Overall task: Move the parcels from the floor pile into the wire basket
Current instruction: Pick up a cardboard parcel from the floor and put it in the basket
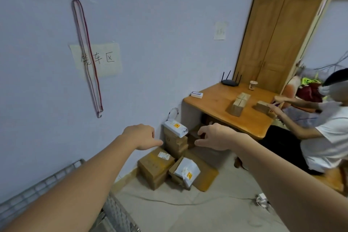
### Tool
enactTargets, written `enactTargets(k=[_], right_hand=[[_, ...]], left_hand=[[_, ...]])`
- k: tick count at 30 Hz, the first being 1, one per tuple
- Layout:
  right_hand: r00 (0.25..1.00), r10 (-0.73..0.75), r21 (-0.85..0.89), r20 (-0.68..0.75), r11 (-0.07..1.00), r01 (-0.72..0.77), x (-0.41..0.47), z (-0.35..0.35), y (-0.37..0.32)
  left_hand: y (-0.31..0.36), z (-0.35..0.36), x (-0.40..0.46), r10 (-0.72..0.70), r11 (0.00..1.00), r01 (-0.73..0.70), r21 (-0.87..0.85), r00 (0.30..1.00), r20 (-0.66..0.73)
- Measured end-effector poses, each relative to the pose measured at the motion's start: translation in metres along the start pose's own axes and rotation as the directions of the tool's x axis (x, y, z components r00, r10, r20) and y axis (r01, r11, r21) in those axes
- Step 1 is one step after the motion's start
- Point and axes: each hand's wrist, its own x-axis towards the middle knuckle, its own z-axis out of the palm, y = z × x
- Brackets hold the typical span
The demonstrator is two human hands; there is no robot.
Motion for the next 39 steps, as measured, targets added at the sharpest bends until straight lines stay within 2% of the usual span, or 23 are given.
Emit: enactTargets(k=[4,11,18,23,33,36,39], right_hand=[[1.000,-0.008,-0.003,-0.002,1.000,0.008,0.052,-0.007,0.041],[0.997,0.005,-0.011,0.077,1.000,-0.004,0.156,-0.025,0.108],[0.987,-0.106,-0.050,0.118,0.992,0.112,0.297,-0.030,0.160],[0.954,-0.238,-0.076,0.180,0.964,0.254,0.408,-0.030,0.189],[0.878,-0.343,-0.289,0.334,0.849,0.442,0.601,0.006,0.172],[0.856,-0.317,-0.284,0.407,0.847,0.449,0.654,0.039,0.156],[0.809,-0.330,-0.191,0.486,0.864,0.466,0.711,0.092,0.140]], left_hand=[[0.026,0.003,0.072,0.018,1.000,-0.018,0.005,1.000,0.019],[0.050,-0.005,0.183,-0.004,1.000,0.003,0.019,0.998,0.068],[0.036,-0.003,0.279,-0.145,0.989,0.148,-0.018,0.983,0.115],[0.026,0.002,0.343,-0.292,0.952,0.304,-0.046,0.941,0.170],[-0.014,0.053,0.443,-0.406,0.880,0.460,-0.120,0.859,0.311],[-0.040,0.084,0.485,-0.398,0.867,0.475,-0.152,0.842,0.363],[-0.072,0.132,0.538,-0.400,0.858,0.490,-0.155,0.827,0.396]])
